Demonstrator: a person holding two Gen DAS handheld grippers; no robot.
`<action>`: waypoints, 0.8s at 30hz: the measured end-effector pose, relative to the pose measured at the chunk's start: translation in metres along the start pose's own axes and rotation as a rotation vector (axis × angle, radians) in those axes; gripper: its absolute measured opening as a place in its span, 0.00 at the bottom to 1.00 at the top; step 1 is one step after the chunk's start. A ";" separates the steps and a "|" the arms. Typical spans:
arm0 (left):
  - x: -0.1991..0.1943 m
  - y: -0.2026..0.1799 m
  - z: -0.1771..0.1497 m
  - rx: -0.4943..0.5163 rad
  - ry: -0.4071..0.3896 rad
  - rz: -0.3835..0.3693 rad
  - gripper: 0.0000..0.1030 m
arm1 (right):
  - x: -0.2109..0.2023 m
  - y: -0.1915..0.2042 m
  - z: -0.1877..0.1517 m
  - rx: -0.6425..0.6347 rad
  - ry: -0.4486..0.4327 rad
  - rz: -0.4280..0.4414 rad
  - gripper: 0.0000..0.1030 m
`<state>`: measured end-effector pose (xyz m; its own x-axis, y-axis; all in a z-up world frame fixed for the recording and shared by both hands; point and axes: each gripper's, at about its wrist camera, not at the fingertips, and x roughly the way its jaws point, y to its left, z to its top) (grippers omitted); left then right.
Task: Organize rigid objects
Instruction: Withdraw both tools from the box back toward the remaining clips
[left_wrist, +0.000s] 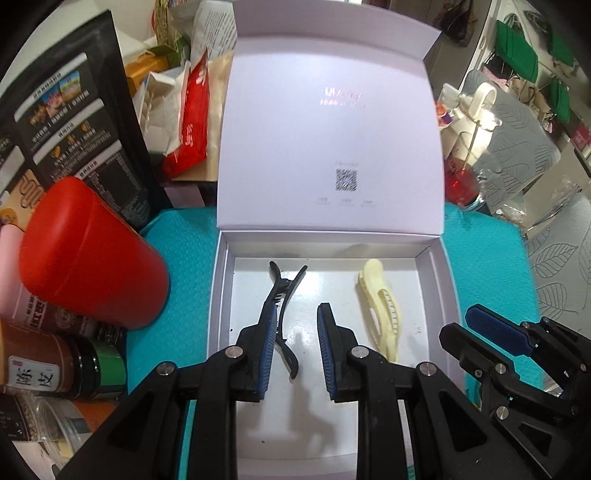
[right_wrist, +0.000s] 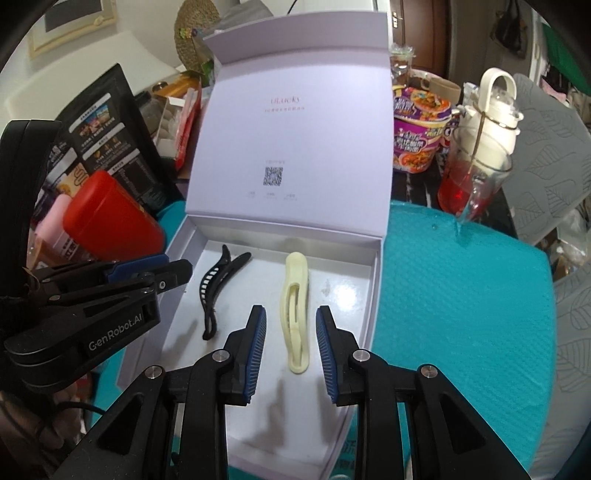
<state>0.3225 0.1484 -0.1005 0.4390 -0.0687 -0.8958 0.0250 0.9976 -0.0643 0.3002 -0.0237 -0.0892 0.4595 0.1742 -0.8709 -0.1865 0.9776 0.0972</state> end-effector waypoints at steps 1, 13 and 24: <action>-0.005 -0.004 0.000 0.002 -0.007 0.001 0.21 | -0.005 0.001 -0.001 -0.002 -0.008 0.000 0.27; -0.082 -0.023 -0.024 0.024 -0.105 0.000 0.21 | -0.076 0.011 -0.014 -0.031 -0.113 -0.008 0.27; -0.135 -0.044 -0.054 0.021 -0.176 0.002 0.21 | -0.134 0.012 -0.041 -0.056 -0.180 -0.010 0.27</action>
<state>0.2136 0.1135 -0.0008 0.5897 -0.0663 -0.8049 0.0418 0.9978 -0.0516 0.2008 -0.0397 0.0088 0.6091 0.1875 -0.7706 -0.2266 0.9723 0.0574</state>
